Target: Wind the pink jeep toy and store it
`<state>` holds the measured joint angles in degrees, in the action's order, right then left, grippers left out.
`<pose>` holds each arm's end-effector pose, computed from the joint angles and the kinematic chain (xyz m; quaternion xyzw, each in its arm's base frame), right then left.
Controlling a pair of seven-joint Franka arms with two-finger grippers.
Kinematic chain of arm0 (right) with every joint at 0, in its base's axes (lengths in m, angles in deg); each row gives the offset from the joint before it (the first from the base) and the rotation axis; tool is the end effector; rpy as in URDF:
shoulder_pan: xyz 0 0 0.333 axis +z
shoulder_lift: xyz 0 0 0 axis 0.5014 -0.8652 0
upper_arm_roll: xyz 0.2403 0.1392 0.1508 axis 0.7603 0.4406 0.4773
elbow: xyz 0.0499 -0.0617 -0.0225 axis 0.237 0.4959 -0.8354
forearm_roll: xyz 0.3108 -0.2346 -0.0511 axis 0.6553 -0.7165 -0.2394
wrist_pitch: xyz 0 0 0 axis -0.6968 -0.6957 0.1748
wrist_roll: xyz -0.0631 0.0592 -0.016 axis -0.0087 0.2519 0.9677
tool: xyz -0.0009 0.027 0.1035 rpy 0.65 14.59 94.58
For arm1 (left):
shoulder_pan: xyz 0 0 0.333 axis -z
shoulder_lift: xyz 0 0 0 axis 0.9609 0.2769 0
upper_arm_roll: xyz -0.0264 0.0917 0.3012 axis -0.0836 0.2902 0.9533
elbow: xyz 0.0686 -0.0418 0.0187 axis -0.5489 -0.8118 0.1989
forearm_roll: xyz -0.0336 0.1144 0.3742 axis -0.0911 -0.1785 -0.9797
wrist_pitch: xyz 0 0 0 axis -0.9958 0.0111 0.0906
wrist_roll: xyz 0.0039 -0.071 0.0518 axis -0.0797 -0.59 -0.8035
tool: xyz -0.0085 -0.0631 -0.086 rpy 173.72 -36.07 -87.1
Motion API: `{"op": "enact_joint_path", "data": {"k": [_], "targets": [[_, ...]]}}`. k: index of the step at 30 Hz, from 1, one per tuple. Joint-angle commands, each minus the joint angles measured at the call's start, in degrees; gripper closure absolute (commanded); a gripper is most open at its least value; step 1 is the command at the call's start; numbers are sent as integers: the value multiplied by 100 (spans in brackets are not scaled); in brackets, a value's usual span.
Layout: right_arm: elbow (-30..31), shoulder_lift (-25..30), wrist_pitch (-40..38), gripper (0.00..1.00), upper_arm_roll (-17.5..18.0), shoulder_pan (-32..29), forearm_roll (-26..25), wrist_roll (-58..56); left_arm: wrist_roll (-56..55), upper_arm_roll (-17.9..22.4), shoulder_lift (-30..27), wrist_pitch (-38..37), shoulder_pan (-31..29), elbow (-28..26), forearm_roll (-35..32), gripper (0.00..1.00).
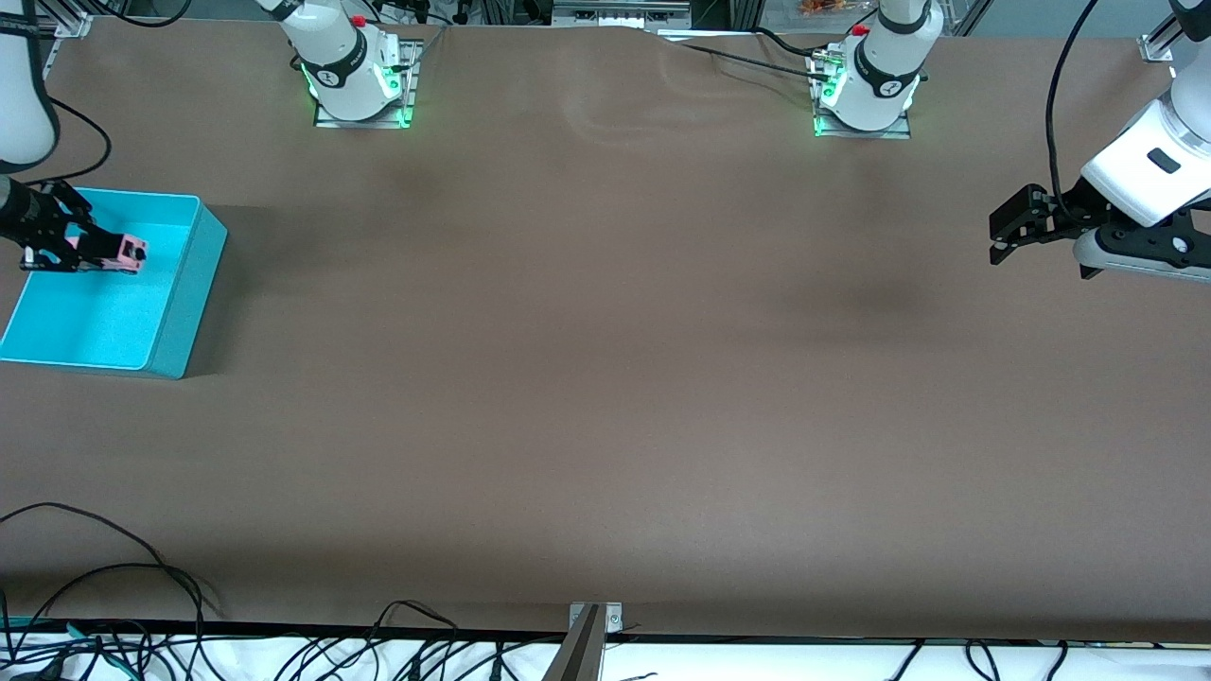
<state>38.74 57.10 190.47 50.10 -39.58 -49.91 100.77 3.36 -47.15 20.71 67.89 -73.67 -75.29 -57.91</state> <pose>0.4585 -0.2783 0.3530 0.7058 -0.7074 -0.0267 0.0280 0.5752 -0.0577 0.6222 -0.9958 0.0854 -0.0296 0.0111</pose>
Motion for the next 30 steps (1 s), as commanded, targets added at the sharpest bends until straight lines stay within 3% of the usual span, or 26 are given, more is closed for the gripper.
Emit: {"op": "enact_joint_path", "data": {"k": [1, 30], "targets": [[-55, -281, 16, 79, 12, -168, -48, -172, 99, -4, 65, -86, 1, 168, -61, 0], [209, -1600, 1836, 75, 29, -449, 39, -181, 99, 5, 65, -78, 1, 168, -61, 0]]}}
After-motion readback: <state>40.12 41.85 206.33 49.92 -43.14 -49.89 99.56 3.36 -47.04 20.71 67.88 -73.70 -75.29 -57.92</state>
